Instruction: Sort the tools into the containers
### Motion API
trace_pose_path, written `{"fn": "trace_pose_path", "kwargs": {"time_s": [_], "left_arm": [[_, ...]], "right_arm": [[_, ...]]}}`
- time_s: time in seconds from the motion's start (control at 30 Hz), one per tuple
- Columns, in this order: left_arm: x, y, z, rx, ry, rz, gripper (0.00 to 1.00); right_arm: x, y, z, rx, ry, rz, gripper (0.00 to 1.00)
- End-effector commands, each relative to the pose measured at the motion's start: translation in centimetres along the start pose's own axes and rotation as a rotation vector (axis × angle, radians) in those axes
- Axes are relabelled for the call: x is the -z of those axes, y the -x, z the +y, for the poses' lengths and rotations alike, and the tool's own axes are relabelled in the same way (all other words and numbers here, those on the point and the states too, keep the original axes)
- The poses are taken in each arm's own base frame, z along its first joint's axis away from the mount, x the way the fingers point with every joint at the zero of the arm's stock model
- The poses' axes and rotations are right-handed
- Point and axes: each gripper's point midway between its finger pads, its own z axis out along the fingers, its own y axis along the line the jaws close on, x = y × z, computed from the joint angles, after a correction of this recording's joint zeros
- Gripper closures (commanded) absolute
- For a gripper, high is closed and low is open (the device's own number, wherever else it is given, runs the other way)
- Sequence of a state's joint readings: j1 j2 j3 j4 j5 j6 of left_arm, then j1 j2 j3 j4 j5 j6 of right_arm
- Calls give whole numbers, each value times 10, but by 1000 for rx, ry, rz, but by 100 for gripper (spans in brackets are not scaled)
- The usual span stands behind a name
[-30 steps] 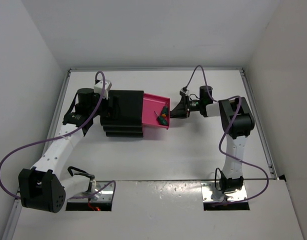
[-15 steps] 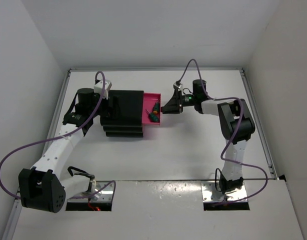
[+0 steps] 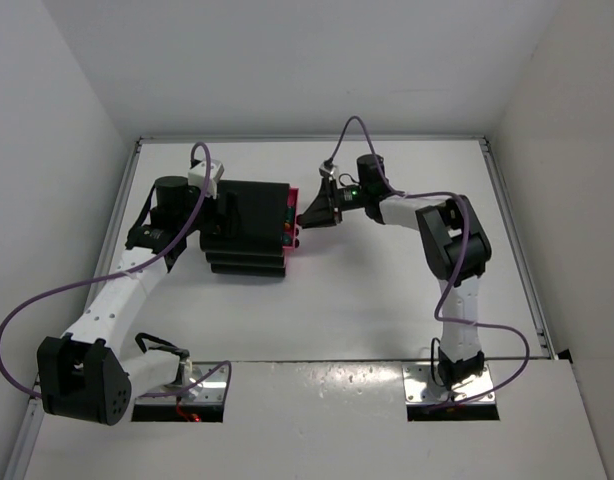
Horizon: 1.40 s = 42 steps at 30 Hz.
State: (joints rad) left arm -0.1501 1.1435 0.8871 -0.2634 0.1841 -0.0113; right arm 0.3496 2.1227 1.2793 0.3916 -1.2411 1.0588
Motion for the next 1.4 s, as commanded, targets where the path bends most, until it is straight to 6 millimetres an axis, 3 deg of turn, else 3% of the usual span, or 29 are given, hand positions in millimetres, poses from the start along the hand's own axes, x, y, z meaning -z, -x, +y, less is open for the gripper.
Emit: {"fn": "trace_pose_path", "kwargs": {"time_s": [0.0,0.33,0.53,0.73,0.97,1.03,1.2,1.37], "left_arm": [[4,-80,-16,30,-71,276,1],[1,-84,-21,38,-99,292,1],[0,-82,-22,39,-110,290,1],[2,-72,-27,30,-140,269,1],[3,-66,-25,27,-129,261,1],[5,-64,-25,25,-128,252,1],[8,-60,-24,19,-118,235,1],[8,-60,-22,18,-108,236,1]], "right_arm": [[-17,4,34,130,87,74,93],[-42,14,43,154,106,86,86],[-40,12,52,178,109,83,71],[-23,9,81,244,110,59,37],[-15,-2,93,287,78,65,29],[-10,-5,82,275,25,57,28],[4,-10,54,316,-124,31,3],[14,-17,30,276,-190,27,0]]}}
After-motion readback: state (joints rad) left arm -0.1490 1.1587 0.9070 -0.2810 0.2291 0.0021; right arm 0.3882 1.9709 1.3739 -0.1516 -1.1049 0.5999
